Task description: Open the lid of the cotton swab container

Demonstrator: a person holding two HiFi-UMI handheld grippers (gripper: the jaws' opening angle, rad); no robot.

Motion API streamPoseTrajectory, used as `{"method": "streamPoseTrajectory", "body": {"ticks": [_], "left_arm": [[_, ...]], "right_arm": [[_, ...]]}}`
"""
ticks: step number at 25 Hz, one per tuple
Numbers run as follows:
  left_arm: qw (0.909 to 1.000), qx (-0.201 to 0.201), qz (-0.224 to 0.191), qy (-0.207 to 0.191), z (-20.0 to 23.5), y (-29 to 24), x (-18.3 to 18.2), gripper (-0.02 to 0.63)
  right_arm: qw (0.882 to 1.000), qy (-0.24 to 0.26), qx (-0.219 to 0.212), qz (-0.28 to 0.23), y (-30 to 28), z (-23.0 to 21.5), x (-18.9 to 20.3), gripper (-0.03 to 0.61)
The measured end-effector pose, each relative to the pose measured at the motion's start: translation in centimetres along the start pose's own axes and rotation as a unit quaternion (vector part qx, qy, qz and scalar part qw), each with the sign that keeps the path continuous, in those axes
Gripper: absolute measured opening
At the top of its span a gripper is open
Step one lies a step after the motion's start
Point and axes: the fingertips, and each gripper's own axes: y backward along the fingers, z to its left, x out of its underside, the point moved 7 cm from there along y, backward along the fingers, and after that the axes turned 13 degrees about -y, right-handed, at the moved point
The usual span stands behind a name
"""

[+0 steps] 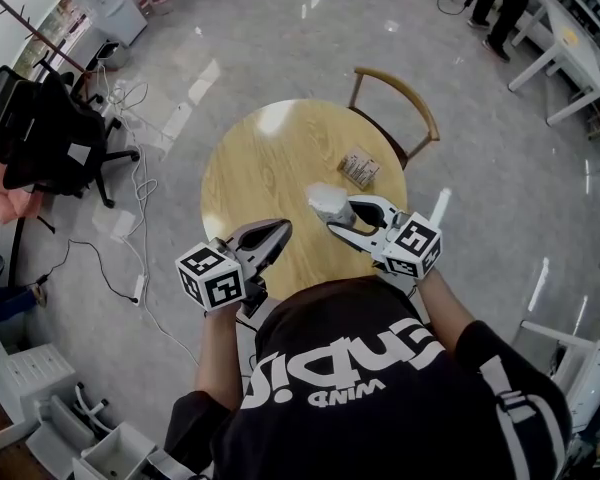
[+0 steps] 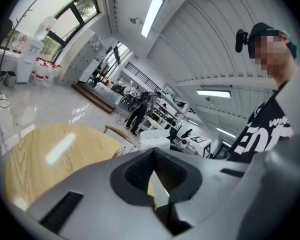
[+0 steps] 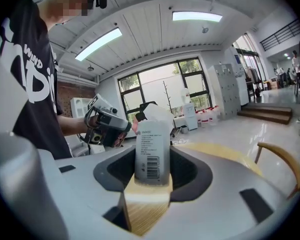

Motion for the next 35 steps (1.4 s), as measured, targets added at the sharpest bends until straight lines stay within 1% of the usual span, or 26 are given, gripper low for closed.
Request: {"method": "streamPoseTrajectory", "body": {"ticks": [5,9,14,18,21,25,29,30,32,35], "left_arm": [[0.9995,-0.028,0.004,-0.011,0.1,0.3,0.5,0.009],[0.9982,-0.056,-0.006,-0.022,0.0,0.5,0.7,0.009],[0.9946,-0.091,-0.011,-0.050,0.1,0.8,0.6,0.009],[0.9903,-0.112,-0.004,-0.082,0.0,0.8,0.7,0.009],[0.9857,-0.134,-0.008,-0.102,-0.1,0.9,0.9,0.009],[0.9765,-0.165,-0.023,-0.136,-0.2,0.9,0.9,0.009],[0.9611,-0.209,-0.035,-0.177,-0.1,1.3,1.1,0.009],[0.9582,-0.219,-0.040,-0.180,-0.1,1.4,1.1,0.009],[0.9554,-0.233,-0.048,-0.175,0.0,1.7,1.2,0.009],[0.9559,-0.238,-0.049,-0.164,0.3,2.0,1.6,0.009]], "right_arm": [[0.999,-0.018,0.020,-0.033,1.1,-0.6,-0.8,0.186],[0.998,-0.020,0.040,-0.051,2.3,-1.0,-1.2,0.186],[0.995,-0.030,0.065,-0.065,3.3,-1.4,-1.6,0.186],[0.993,-0.044,0.082,-0.076,4.2,-1.9,-1.6,0.186],[0.990,-0.051,0.096,-0.087,4.7,-2.0,-1.7,0.186],[0.987,-0.053,0.117,-0.100,5.0,-2.2,-1.7,0.186],[0.984,-0.055,0.132,-0.109,5.1,-2.3,-1.4,0.186],[0.983,-0.056,0.134,-0.110,5.2,-2.4,-1.4,0.186],[0.982,-0.058,0.139,-0.112,5.3,-2.5,-1.3,0.186],[0.981,-0.065,0.143,-0.118,5.3,-2.6,-1.2,0.186]]}}
